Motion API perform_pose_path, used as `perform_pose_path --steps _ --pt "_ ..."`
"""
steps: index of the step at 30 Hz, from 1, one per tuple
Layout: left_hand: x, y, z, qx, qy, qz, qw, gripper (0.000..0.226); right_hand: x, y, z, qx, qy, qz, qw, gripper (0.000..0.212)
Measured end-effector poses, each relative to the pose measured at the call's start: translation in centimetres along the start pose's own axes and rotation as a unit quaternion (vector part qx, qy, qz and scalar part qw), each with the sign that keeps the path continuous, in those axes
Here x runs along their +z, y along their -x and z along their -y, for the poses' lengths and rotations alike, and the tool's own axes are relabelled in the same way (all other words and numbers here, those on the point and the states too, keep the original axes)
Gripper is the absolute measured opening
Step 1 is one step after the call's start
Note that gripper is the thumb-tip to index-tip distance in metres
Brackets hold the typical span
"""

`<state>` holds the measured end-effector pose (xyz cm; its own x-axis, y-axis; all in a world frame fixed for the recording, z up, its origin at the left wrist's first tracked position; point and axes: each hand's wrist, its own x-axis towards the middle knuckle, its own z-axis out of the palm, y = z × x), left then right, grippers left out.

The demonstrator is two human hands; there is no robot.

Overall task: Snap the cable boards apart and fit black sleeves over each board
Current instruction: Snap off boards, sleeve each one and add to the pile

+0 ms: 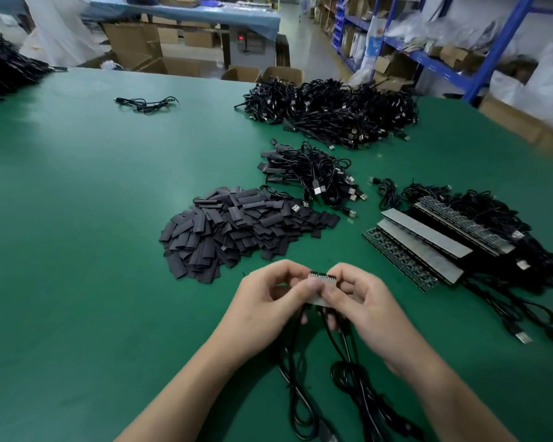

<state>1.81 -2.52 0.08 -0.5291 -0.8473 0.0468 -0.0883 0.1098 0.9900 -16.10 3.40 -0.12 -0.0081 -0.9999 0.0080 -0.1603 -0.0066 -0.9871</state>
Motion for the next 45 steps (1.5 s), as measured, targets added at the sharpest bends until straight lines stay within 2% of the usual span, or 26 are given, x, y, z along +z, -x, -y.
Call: perform_pose_path --steps 3,8,11,16,20,24,30,34,41,45 --pt "0.1 0.2 0.1 -0.001 -0.027 0.001 1.000 0.025 0.0 0.0 -0.2 0.003 0.001 0.012 1.000 0.021" --pt "0.6 0.2 0.1 0.032 -0.092 -0.028 0.995 0.036 0.6 -0.1 -0.6 0.007 0.007 0.018 1.000 0.022" --pt "0.9 0.4 0.0 0.051 -0.101 -0.015 0.993 0.045 0.8 0.0 -0.5 0.007 -0.021 0.017 1.000 0.021" --pt "1.1 0.6 -0.1 0.041 0.004 0.020 0.999 0.047 1.1 0.0 -0.3 0.002 -0.109 0.041 0.993 0.024" --pt "1.2 0.5 0.1 0.039 0.017 0.034 0.999 0.049 1.0 0.0 -0.2 -0.002 -0.130 0.052 0.990 0.015" --pt "1.2 0.5 0.3 0.044 0.013 0.036 0.998 0.049 1.0 -0.1 -0.3 -0.004 -0.138 0.062 0.988 0.015" --pt "1.1 0.6 0.2 0.038 0.026 0.048 0.998 0.053 0.9 0.0 -0.4 0.007 -0.153 0.074 0.985 0.024" --pt "1.1 0.4 0.1 0.028 0.055 0.035 0.997 0.053 1.4 -0.1 -0.1 0.004 -0.168 0.054 0.984 0.018" --pt "1.4 0.4 0.1 0.069 0.024 0.004 0.997 0.052 0.4 0.0 0.6 0.016 -0.131 0.064 0.989 0.025" --pt "1.9 0.6 0.2 0.080 0.010 -0.023 0.996 0.050 0.0 0.1 0.7 0.028 -0.156 0.077 0.984 0.030"
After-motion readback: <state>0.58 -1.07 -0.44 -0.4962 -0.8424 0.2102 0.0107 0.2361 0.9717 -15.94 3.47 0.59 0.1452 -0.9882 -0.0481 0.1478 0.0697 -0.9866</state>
